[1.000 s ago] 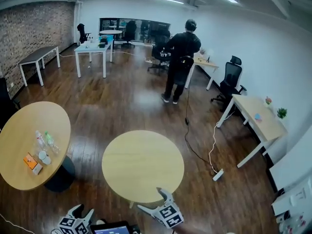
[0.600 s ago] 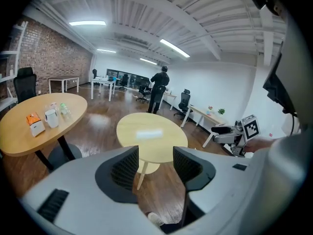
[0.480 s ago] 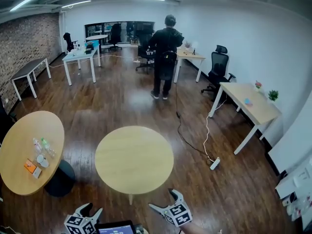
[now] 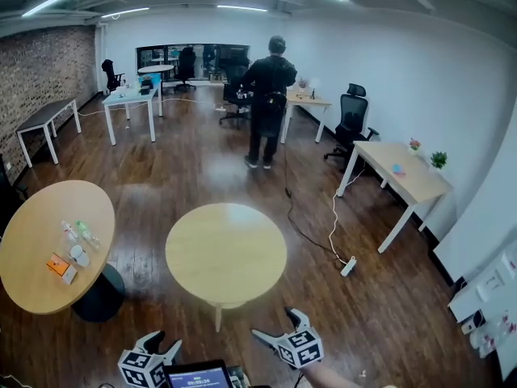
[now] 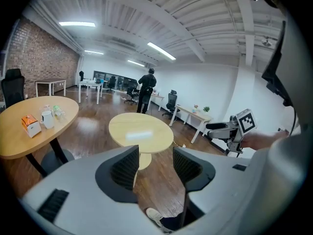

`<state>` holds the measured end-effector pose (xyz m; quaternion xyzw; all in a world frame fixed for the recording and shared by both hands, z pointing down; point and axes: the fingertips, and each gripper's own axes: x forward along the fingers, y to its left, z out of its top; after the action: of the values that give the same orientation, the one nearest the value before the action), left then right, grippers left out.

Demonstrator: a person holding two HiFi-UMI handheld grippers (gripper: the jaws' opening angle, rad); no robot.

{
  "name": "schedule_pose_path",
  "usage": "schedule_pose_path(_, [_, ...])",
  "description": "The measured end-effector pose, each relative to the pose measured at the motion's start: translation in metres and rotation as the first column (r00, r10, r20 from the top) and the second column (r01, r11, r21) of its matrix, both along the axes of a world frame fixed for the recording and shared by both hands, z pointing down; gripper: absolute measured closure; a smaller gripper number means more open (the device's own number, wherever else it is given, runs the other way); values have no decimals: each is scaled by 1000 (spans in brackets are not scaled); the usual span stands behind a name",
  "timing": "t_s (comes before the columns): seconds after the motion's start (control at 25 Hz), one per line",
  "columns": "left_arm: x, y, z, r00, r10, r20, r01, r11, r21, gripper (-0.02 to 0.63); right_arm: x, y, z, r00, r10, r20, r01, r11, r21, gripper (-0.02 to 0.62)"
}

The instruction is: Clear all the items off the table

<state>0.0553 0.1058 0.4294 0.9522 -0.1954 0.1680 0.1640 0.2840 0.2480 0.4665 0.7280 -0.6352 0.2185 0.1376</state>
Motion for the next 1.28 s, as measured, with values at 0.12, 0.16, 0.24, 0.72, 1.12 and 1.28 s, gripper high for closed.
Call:
schedule_pose_path(0.12, [-21, 14, -2, 1000, 18, -20, -18, 1000, 4, 380, -23, 16, -7, 999, 30, 19, -30, 1000, 6, 77])
schedule_pose_path(0.16, [-28, 18, -1, 999, 24, -23, -24, 1000, 0, 380, -29, 22, -9, 999, 44, 27, -44, 999, 9, 77])
schedule_pose_path(0.24, [-38, 29, 4, 999, 40, -26, -40, 999, -11, 380, -41, 37, -8, 997, 71, 32, -72, 997, 10, 77])
schedule_pose_path(0.72, [-55, 73, 5, 995, 99, -29, -99, 995, -2, 382, -78, 107, -12, 990, 136, 38, -135, 990, -33, 77])
schedule_pose_path(1.12, [-22, 81, -5, 1000, -1, -4, 1, 1000, 6, 382, -15, 99, -41, 995, 97, 18, -97, 995, 36, 77])
schedule_pose_path(1.28, [7, 99, -6, 1000, -10, 19, 10, 1000, 7, 382, 20, 115, -33, 996, 87, 29, -88, 996, 22, 78])
